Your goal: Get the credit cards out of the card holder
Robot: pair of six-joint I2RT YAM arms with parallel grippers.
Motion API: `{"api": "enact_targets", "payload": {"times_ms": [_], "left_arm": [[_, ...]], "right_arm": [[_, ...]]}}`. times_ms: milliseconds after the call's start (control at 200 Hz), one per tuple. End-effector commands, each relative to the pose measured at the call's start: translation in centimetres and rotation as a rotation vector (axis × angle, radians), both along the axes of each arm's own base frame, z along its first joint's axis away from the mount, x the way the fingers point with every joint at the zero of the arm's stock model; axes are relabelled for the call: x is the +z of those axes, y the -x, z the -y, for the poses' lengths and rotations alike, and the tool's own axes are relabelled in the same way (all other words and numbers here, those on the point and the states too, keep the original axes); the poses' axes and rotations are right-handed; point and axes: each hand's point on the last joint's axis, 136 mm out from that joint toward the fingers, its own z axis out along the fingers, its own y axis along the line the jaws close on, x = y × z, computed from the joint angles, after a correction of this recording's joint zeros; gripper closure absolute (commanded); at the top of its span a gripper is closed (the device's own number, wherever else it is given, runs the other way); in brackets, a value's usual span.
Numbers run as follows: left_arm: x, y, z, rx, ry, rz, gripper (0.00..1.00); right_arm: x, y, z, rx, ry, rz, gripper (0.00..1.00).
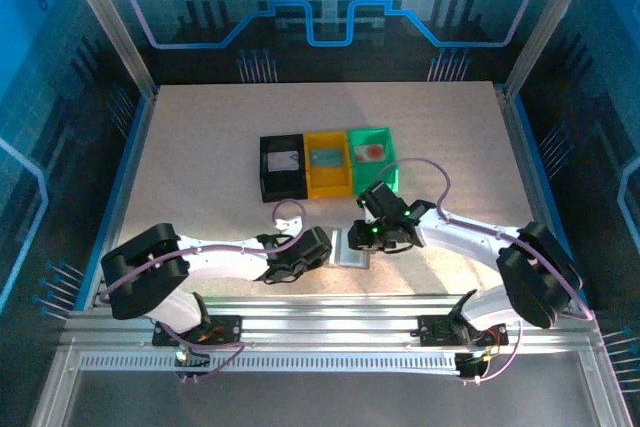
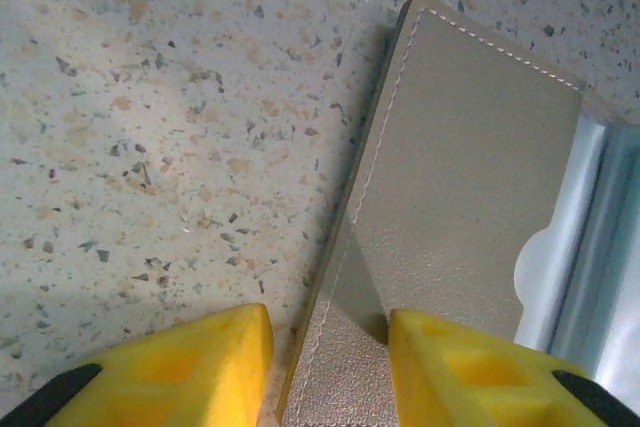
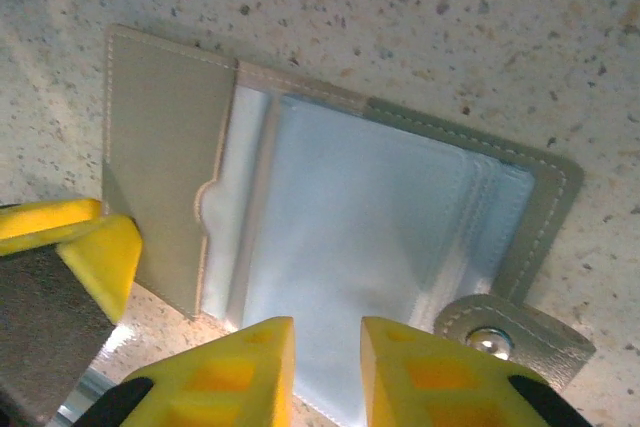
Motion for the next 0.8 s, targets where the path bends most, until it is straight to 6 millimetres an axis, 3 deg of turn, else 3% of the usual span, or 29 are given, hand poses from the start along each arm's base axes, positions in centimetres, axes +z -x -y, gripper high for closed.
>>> {"api": "enact_targets", "payload": {"times_ms": [0,145,795], "left_arm": [[-3.9,5.0,0.1,-0.076,0.01,-0.22,0.62],[-3.7,5.0,0.0,-0.073,0.016,-0.215,0.62],[-4.4,5.6,-0.2,-0.074,0.015,-0.234,0.63]], "right_arm": [[0.9,-0.1,-0.4,-0.003,0.011,0.006,0.76],[-0.4,0.0,1.3,-0.043,0.105,-0.006,0.74],[-3.3,0.3,1.6,-0.082,0.166,-0.067,0.65]]}}
